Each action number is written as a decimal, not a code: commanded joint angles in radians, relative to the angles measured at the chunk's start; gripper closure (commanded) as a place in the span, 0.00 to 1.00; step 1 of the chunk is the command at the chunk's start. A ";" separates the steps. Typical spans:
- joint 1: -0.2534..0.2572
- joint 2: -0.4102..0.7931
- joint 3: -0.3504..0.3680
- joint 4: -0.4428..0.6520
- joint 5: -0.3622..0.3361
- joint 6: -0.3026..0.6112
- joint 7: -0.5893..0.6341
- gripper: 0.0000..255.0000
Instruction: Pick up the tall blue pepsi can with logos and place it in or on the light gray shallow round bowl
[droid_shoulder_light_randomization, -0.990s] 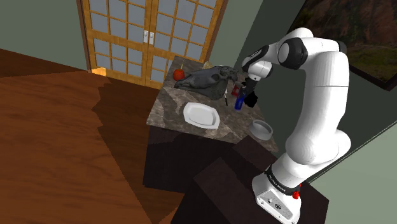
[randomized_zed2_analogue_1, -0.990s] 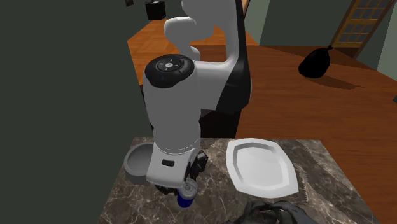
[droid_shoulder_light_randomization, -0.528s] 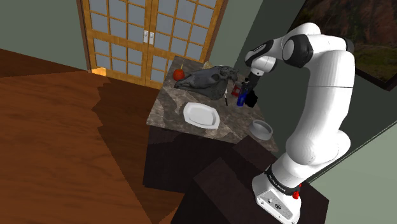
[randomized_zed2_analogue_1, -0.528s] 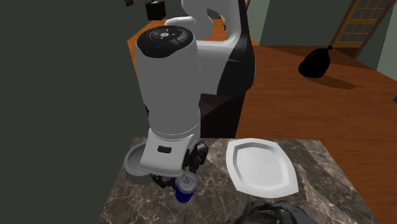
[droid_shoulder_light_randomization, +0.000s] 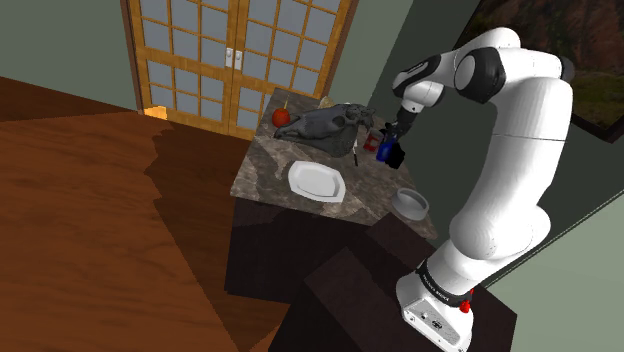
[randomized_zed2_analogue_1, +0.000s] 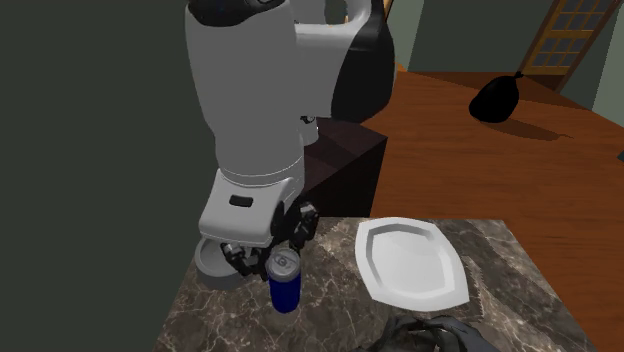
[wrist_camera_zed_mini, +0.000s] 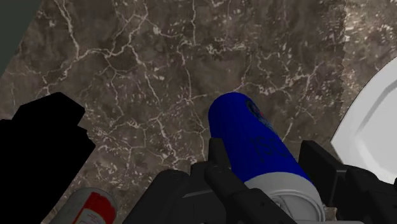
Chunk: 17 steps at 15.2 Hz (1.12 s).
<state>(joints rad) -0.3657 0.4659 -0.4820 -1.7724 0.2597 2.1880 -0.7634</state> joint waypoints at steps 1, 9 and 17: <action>0.001 -0.056 -0.018 -0.071 -0.018 0.018 -0.019 1.00; -0.022 -0.268 -0.103 -0.313 -0.115 0.070 -0.102 1.00; -0.082 -0.462 -0.192 -0.477 -0.250 0.076 -0.175 1.00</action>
<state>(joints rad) -0.4375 0.0357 -0.6613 -2.2230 0.0343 2.2626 -0.9289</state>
